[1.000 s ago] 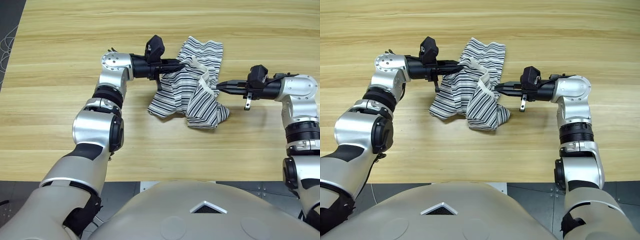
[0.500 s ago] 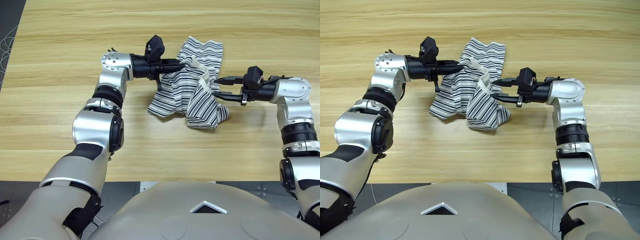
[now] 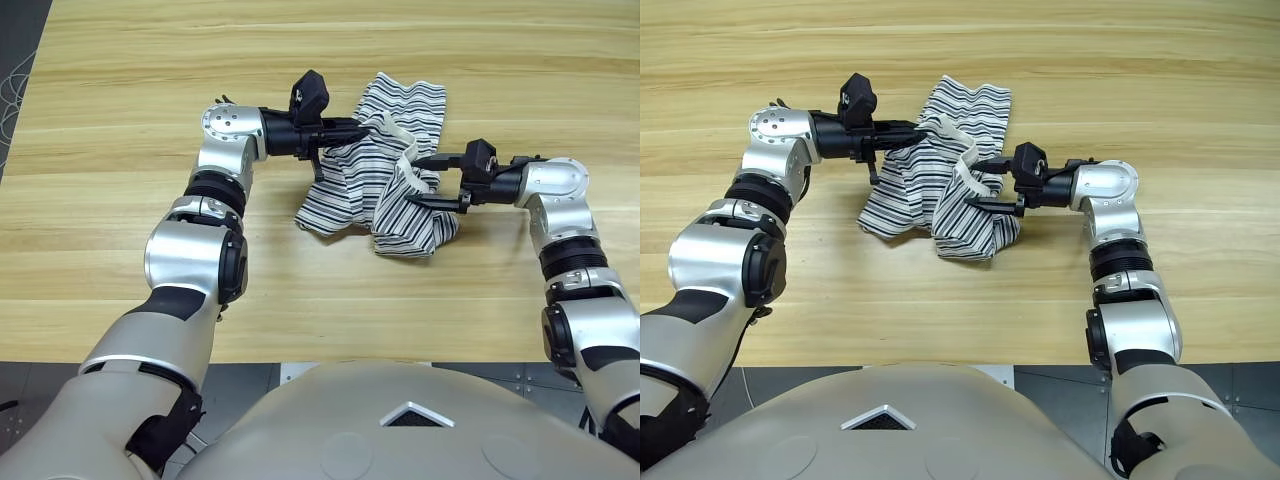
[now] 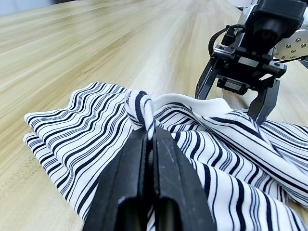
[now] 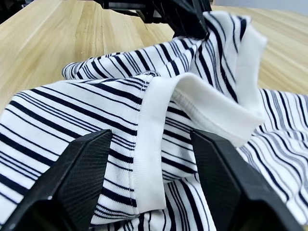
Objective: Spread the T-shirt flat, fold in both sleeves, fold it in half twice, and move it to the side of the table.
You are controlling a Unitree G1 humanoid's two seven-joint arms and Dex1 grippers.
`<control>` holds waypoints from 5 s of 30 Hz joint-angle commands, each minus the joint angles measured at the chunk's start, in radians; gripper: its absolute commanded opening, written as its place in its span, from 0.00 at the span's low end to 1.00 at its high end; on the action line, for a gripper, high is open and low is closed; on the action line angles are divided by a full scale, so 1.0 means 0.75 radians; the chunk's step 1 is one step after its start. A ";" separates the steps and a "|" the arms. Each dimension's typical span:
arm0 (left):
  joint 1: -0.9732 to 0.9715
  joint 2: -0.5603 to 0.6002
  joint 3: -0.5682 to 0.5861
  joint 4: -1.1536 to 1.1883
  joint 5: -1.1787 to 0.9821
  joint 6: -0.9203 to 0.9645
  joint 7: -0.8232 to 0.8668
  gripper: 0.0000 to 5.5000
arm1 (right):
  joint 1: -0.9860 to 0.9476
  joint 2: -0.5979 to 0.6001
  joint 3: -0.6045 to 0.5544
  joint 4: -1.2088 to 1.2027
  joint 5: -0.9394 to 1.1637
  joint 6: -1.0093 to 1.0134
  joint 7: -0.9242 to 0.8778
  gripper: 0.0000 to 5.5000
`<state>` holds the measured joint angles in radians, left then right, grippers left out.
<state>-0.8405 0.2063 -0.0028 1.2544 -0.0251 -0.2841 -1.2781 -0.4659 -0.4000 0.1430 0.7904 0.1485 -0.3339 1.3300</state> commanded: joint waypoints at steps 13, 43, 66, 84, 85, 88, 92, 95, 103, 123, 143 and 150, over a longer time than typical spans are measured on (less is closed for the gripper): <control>-0.032 0.005 -0.004 0.002 0.018 -0.012 0.027 0.02 | -0.082 0.011 -0.006 0.113 -0.018 -0.030 0.064 0.15; -0.196 0.362 0.022 -0.111 0.073 -0.136 0.286 0.02 | -0.243 -0.297 -0.107 -0.181 -0.057 0.014 -0.132 0.02; -0.771 0.256 -0.202 0.141 0.571 0.014 1.571 0.02 | -1.424 -0.192 0.643 0.789 -1.388 0.064 -2.079 0.02; -0.157 0.777 -0.090 -0.743 -0.131 -0.458 0.145 0.02 | -0.874 -0.523 -0.024 0.329 -0.273 -0.636 -0.633 0.02; -0.074 0.802 -0.090 -0.881 -0.217 -0.377 0.067 0.02 | -0.809 -0.524 -0.038 0.210 -0.160 -0.584 -0.496 0.02; 0.191 0.888 -0.134 -1.238 -0.321 -0.176 -0.058 0.02 | -0.534 -0.554 -0.019 -0.206 0.094 -0.371 -0.222 0.02; 0.506 0.969 -0.199 -1.577 -0.308 -0.021 -0.114 0.02 | -0.085 -0.657 0.046 -0.701 0.232 -0.089 -0.032 0.02; 0.726 1.095 -0.211 -1.819 -0.389 0.134 -0.222 0.02 | 0.191 -0.761 0.067 -0.918 0.265 0.113 0.061 0.02; 1.019 1.172 -0.295 -2.094 -0.318 0.184 -0.291 0.02 | 0.499 -0.811 0.153 -1.287 0.188 0.446 0.083 0.02; 0.684 0.821 -0.302 -1.830 -0.296 0.286 0.001 0.38 | 0.172 -0.514 0.061 -1.036 0.340 0.565 0.109 0.46; 0.305 0.394 -0.549 -0.173 0.358 -0.333 0.456 0.38 | -0.616 0.144 0.212 0.673 -0.526 -0.008 -1.045 0.46; 0.409 0.431 -0.510 -0.183 0.309 -0.410 0.403 0.38 | -0.529 0.262 0.280 0.779 -0.693 0.151 -1.171 0.46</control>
<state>-0.6191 0.5061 -0.3606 1.0900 0.1661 -0.6169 -0.9302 -0.9005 -0.2192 0.3333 1.3488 -0.3287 -0.2772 0.4846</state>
